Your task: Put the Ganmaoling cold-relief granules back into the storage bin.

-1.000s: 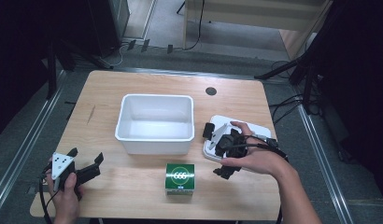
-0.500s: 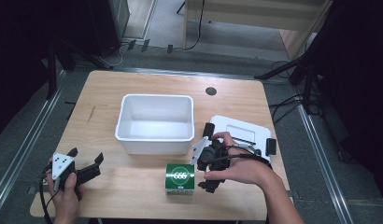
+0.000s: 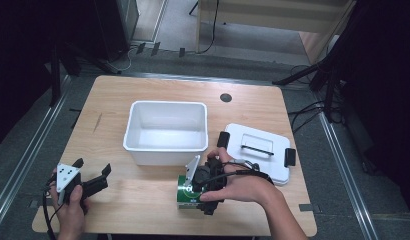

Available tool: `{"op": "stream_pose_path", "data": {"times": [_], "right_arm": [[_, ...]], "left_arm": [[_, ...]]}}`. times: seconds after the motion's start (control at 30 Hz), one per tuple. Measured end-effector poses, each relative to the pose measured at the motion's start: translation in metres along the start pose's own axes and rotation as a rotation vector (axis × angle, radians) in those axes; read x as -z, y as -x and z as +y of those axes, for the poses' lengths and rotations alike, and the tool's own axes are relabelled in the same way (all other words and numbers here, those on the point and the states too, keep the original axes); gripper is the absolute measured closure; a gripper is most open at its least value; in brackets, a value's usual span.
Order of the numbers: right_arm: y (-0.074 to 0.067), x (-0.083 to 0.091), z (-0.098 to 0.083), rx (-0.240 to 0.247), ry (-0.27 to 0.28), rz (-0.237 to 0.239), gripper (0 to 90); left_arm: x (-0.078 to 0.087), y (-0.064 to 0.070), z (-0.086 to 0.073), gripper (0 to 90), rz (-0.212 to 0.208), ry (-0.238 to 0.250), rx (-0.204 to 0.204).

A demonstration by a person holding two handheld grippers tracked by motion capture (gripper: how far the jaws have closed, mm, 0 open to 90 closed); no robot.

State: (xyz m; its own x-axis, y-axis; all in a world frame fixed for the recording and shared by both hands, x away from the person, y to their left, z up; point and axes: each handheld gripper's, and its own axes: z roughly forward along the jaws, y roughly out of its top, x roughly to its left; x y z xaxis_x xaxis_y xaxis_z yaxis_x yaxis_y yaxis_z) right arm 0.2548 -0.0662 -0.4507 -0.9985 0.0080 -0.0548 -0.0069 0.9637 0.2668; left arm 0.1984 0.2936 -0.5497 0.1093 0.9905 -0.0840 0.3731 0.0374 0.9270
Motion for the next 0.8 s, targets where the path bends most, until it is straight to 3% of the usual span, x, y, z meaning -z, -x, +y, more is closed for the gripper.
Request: {"op": "stream_pose_path", "data": {"times": [0.37,0.53,0.8], "right_arm": [[0.001,-0.019,0.015,0.023,-0.048,-0.009,0.3],[0.002,-0.025,0.018,0.019,-0.056,-0.025,5.8],[0.003,-0.033,0.019,0.031,-0.079,-0.021,6.8]], "left_arm": [[0.000,0.000,0.000,7.1,-0.003,-0.001,-0.003],[-0.001,0.000,0.000,7.1,-0.005,-0.002,-0.004],[-0.001,0.000,0.000,7.1,-0.011,-0.008,-0.007]]}}
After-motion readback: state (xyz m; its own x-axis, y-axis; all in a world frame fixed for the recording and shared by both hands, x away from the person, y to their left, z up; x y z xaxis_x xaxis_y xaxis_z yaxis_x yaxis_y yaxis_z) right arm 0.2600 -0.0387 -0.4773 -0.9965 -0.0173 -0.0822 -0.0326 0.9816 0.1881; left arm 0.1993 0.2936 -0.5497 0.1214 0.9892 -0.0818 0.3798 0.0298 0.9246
